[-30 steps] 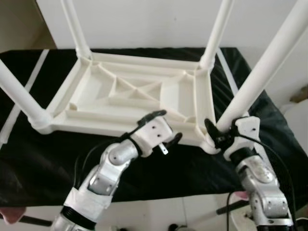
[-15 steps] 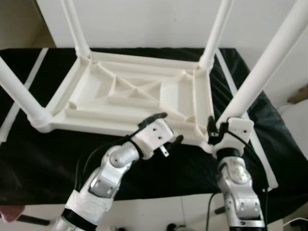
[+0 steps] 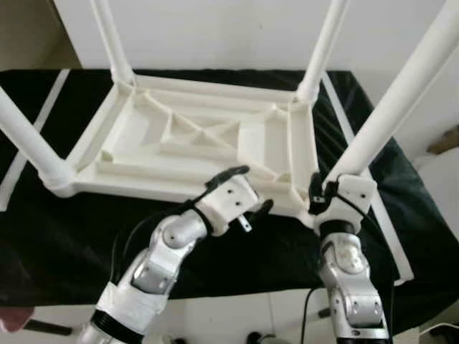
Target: Building children table
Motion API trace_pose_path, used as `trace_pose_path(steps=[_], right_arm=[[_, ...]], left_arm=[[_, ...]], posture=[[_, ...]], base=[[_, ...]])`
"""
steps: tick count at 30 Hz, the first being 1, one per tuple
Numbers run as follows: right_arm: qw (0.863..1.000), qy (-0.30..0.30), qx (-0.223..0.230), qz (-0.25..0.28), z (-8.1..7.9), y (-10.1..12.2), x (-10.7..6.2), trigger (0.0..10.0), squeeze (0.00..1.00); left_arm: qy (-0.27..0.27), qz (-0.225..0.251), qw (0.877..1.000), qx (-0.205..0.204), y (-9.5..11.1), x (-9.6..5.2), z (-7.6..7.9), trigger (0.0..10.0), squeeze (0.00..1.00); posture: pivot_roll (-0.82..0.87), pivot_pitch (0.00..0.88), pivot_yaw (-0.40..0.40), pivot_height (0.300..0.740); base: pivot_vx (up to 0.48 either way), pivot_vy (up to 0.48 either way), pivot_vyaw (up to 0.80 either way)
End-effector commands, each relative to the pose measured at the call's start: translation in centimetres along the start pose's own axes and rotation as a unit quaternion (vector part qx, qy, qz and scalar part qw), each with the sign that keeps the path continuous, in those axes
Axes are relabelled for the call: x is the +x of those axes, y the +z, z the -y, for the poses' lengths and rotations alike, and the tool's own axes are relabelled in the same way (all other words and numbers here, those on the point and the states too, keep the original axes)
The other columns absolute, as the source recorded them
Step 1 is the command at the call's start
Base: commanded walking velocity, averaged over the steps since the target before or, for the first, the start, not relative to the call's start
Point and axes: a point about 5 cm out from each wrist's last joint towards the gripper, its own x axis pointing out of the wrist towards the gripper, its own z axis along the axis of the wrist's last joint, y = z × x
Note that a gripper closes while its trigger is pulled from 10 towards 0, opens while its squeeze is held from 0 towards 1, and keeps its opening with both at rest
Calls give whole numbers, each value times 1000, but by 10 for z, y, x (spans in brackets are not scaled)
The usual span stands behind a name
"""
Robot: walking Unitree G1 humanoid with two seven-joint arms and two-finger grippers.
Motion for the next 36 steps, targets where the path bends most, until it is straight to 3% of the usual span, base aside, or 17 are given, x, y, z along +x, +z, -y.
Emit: trace_pose_path(steps=[1,14,15,16,17,19,22,31,32,33,36], right_arm=[[1000,-10,6,-22,0,-8,-2,10000,1000],[998,66,-1,5,1,2,-7,10000,1000],[997,75,-4,5,2,2,-7,10000,396],[997,75,-4,5,2,2,-7,10000,396],[996,87,-8,7,5,2,-7,10000,0],[995,98,-13,10,8,2,-6,10000,0],[986,165,-25,24,16,6,-2,10000,0],[967,245,-54,33,23,13,6,10000,0],[964,257,-59,32,26,13,8,4510,0],[961,267,-65,29,29,13,10,118,0],[958,275,-74,25,32,11,11,0,0]], left_arm=[[2,-10,1000,1,-4,-1,0,10000,0],[3,-8,1000,-2,-3,-5,-1,10000,0],[3,-8,1000,-3,-3,-5,-1,10000,0],[3,-8,1000,-3,-3,-5,-1,10000,0],[2,-7,1000,-3,-3,-5,-1,10000,0],[2,-7,1000,-3,-4,-5,-1,10000,0],[0,-8,1000,-1,-5,-5,-1,10000,0],[-4,-7,1000,3,-4,-5,-3,10000,0],[-4,-6,1000,3,-3,-4,-2,10000,0],[-5,-4,1000,3,-3,-4,-2,10000,0],[-6,-3,1000,4,-1,-4,-1,10000,0]], posture=[[-134,194,-17,740],[-131,194,-20,740],[-132,192,-20,740],[-132,192,-20,740],[-132,188,-20,740],[-133,187,-20,740],[-133,180,-17,740],[-130,168,-14,740],[-129,166,-14,740],[-128,165,-15,740],[-127,165,-15,740]], base=[[0,0,0],[0,0,0],[0,0,0],[0,0,0],[0,0,0],[0,0,0],[0,0,0],[0,0,0],[0,0,0],[0,0,0],[0,0,0]])
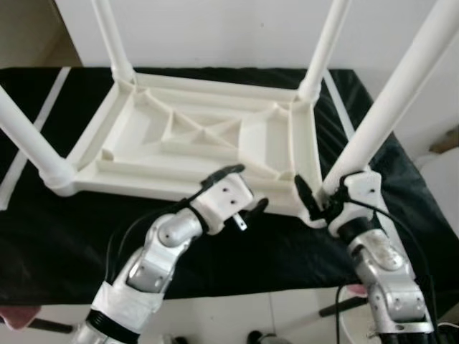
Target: Building children table
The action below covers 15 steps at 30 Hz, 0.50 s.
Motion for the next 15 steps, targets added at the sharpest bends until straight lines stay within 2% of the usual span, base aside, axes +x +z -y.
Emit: trace_pose_path(steps=[1,8,9,10,11,12,15], right_arm=[[1000,11,3,-5,1,-4,-2,0,0],[1000,6,16,-11,1,-8,-5,0,0],[1000,-1,18,-14,1,-9,-5,1569,0],[1000,-1,18,-14,1,-9,-5,1569,0],[1000,-9,18,-16,1,-10,-5,6078,0],[999,-21,23,-16,1,-11,-5,10000,0],[998,-54,30,-18,2,-11,-4,10000,0]], left_arm=[[-9,3,1000,0,1,0,4,10000,0],[-7,2,1000,1,2,0,4,10000,0],[-7,2,1000,1,2,0,4,10000,0],[-7,2,1000,1,2,0,4,10000,0],[-7,2,1000,1,2,0,4,10000,0],[-6,1,1000,1,2,1,3,10000,0],[-3,0,1000,1,2,1,2,10000,0]], posture=[[-127,165,-15,740],[-124,166,-14,740],[-123,166,-13,740],[-123,166,-13,740],[-123,167,-14,740],[-123,168,-14,740],[-123,169,-14,740]], base=[[0,0,0],[0,0,0],[0,0,0],[0,0,0],[0,0,0],[0,0,0],[0,0,0]])
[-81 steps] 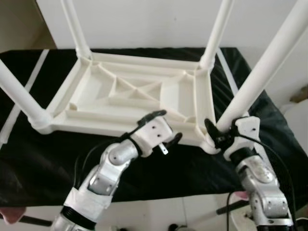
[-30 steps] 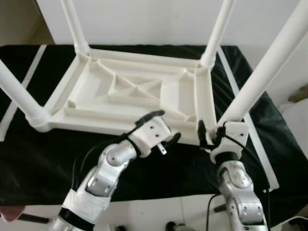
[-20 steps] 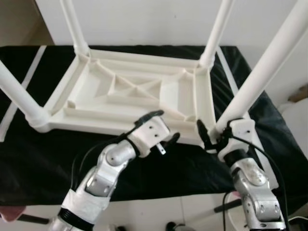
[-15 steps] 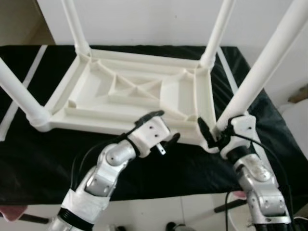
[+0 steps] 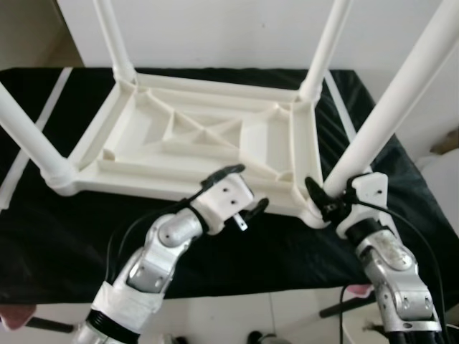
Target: Building children table
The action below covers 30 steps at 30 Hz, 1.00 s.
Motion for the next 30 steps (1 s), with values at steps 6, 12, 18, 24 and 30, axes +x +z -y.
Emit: trace_pose_path(steps=[6,12,18,24,30], right_arm=[[998,-60,2,-25,0,-8,-2,10000,0],[989,-141,27,-35,-12,-12,-4,10000,0],[979,-194,58,-37,-35,-13,1,10000,0],[976,-202,67,-36,-41,-11,3,10000,0],[977,-198,72,-23,-44,-7,4,10000,1000]], left_arm=[[0,-3,1000,2,0,0,0,10000,0],[2,-4,1000,2,0,-1,0,10000,0],[2,-6,1000,3,-1,-1,-1,10000,0],[2,-6,1000,3,-2,0,-1,10000,0],[2,-6,1000,3,-2,0,0,10000,0]], posture=[[-122,169,-15,740],[-116,167,-16,740],[-113,168,-14,740],[-112,169,-13,740],[-113,174,-13,740]], base=[[0,0,0],[0,0,0],[0,0,0],[0,0,0],[0,0,0]])
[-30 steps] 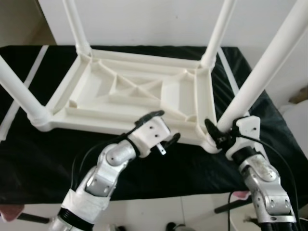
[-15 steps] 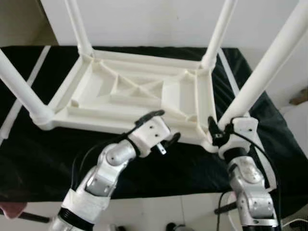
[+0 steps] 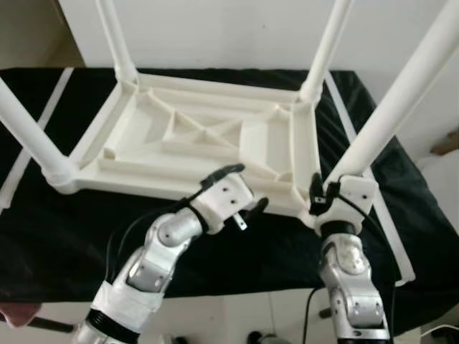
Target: Building children table
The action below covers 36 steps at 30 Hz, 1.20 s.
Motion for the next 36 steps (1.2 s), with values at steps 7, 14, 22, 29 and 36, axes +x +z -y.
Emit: trace_pose_path(steps=[7,14,22,29,36], right_arm=[[999,42,18,5,-9,0,-2,10000,1000],[997,71,19,28,-10,10,4,10000,1000],[992,121,19,25,-9,9,4,10000,0],[992,123,18,35,18,15,3,10000,0],[983,178,-11,33,22,16,0,10000,0]], left_arm=[[1,-5,1000,1,-2,-1,2,10000,0],[-1,-5,1000,1,-2,-1,3,10000,0],[-3,-2,1000,3,0,-1,4,10000,0],[-6,1,1000,4,2,0,4,10000,0],[-15,6,1000,-3,3,3,7,10000,0]], posture=[[-112,177,-15,740],[-110,174,-19,740],[-107,162,-23,740],[-117,156,-8,740],[-139,152,1,740]], base=[[0,0,0],[0,0,0],[0,0,0],[0,0,0],[0,0,0]])
